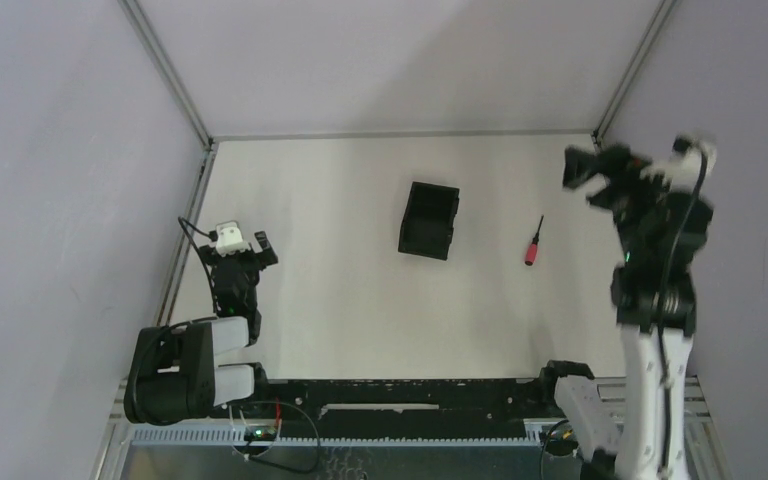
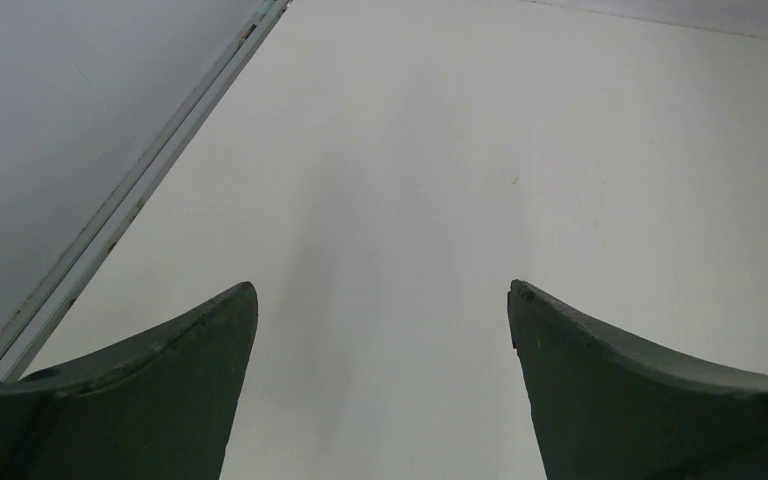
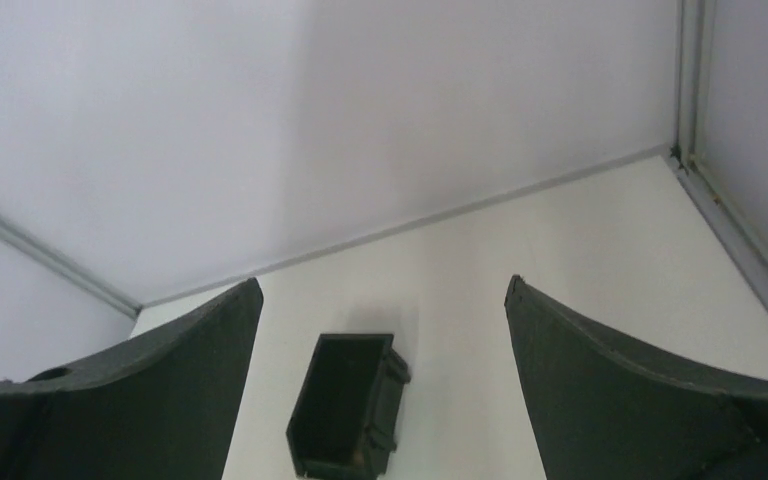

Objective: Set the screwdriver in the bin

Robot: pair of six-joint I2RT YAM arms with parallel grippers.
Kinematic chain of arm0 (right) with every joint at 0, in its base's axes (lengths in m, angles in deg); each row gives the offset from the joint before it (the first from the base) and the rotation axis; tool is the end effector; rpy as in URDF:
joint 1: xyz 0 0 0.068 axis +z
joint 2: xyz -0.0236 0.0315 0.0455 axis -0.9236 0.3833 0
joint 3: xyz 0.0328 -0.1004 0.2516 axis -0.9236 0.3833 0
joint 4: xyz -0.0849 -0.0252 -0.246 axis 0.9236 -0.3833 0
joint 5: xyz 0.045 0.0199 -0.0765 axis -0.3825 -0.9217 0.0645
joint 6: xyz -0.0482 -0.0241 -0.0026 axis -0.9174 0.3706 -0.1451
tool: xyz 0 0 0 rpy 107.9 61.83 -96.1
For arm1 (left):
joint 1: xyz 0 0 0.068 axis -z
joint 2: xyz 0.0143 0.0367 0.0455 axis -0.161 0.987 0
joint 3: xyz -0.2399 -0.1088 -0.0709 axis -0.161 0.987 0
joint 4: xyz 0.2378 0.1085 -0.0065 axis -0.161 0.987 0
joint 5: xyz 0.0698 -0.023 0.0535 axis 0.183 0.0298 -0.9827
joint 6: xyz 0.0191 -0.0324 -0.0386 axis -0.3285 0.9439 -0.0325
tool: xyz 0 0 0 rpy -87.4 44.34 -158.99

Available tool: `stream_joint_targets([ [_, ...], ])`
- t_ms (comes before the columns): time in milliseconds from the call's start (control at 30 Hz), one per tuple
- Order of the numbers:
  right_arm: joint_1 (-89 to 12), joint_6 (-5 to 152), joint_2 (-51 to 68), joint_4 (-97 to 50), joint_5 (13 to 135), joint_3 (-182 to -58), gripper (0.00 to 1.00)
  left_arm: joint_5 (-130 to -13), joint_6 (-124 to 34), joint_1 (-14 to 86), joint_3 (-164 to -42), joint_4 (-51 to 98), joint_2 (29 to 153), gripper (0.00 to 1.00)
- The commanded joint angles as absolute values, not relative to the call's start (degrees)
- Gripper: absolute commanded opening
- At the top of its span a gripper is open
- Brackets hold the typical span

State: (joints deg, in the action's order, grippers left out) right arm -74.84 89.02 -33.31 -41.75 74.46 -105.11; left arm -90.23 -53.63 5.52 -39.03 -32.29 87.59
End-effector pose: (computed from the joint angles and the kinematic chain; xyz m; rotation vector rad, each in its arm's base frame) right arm 0.1287 -0.0123 0.4324 0.2926 1.4986 0.3030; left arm 0.2081 0.0200 0.1607 -0.2272 1.6539 0.1664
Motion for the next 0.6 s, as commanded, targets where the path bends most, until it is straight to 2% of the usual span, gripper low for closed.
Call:
stream_joint_targets([
  [0,-74.28,84.01,-11.29,-63.76,76.76,-124.00,1.00,-90.39,-54.62,5.91,-41.88,-34.73,87.68,1.00],
  [167,-72.01,79.22,13.13,-78.41,86.51,-134.86,1.00,-90.39,-54.61,5.93,-41.82,-34.72,87.67,1.00],
  [267,-72.05,78.71,21.91,-77.66,89.39,-133.29,0.99,-90.37,-54.66,5.91,-41.84,-34.76,87.67,1.00],
  [467,-73.13,79.84,33.17,-71.50,85.97,-126.24,0.82,-90.39,-54.68,5.91,-41.85,-34.72,87.72,1.00],
  [567,-73.19,79.73,37.83,-70.42,85.09,-125.09,0.69,-90.40,-54.66,5.92,-41.81,-34.73,87.70,1.00],
])
